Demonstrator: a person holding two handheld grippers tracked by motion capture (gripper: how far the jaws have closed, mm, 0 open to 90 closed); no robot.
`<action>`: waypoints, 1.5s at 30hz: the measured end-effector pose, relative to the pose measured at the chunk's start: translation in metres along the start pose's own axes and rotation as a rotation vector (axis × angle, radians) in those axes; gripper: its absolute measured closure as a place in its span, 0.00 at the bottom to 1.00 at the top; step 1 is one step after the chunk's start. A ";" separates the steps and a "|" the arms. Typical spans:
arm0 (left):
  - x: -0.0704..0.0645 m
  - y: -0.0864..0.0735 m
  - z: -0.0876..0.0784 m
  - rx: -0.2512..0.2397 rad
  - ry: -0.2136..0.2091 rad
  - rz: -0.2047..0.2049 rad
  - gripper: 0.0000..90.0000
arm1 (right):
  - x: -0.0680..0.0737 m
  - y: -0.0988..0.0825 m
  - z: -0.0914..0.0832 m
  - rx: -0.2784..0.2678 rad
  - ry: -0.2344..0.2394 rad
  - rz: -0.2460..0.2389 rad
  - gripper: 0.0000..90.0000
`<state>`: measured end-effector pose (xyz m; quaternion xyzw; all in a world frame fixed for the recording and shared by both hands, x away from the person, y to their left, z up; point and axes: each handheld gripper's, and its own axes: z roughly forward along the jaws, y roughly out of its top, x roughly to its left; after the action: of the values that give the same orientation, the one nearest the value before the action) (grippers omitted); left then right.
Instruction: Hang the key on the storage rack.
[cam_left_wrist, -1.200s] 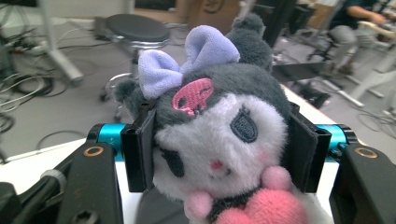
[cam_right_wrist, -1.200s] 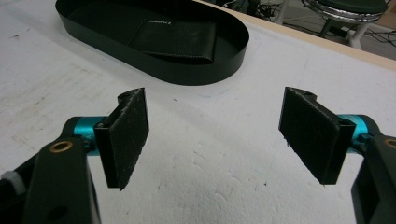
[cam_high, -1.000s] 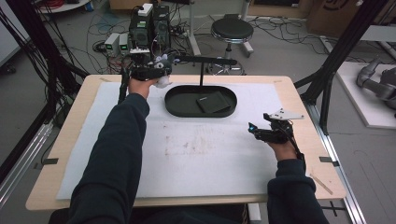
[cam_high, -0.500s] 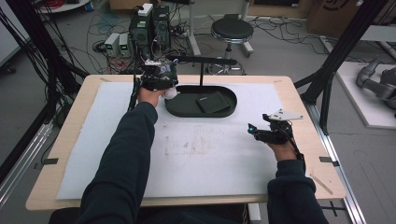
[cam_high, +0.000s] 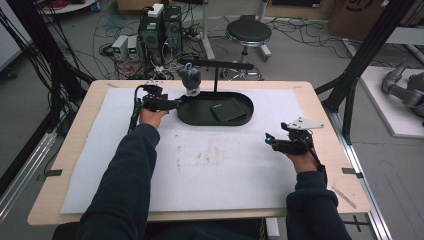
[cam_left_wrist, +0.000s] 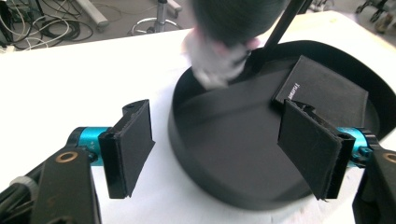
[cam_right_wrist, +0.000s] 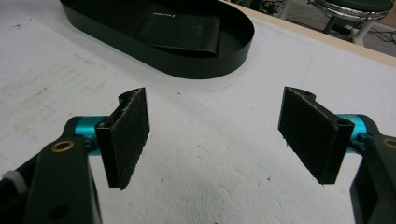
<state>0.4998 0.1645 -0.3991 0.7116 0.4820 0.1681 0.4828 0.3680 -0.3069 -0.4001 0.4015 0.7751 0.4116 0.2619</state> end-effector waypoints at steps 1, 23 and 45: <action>0.002 -0.001 -0.006 -0.015 -0.006 -0.005 0.29 | 0.000 0.000 0.000 0.002 0.004 0.003 0.28; -0.011 -0.051 -0.117 -0.249 -0.154 0.175 0.22 | 0.003 -0.003 -0.002 -0.001 0.042 -0.068 0.24; 0.012 -0.085 -0.143 -0.256 -0.071 0.127 0.22 | 0.002 -0.006 -0.007 0.020 -0.003 -0.062 0.24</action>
<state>0.3604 0.2555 -0.4053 0.6787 0.3934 0.2329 0.5747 0.3600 -0.3102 -0.4015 0.3805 0.7908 0.3950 0.2717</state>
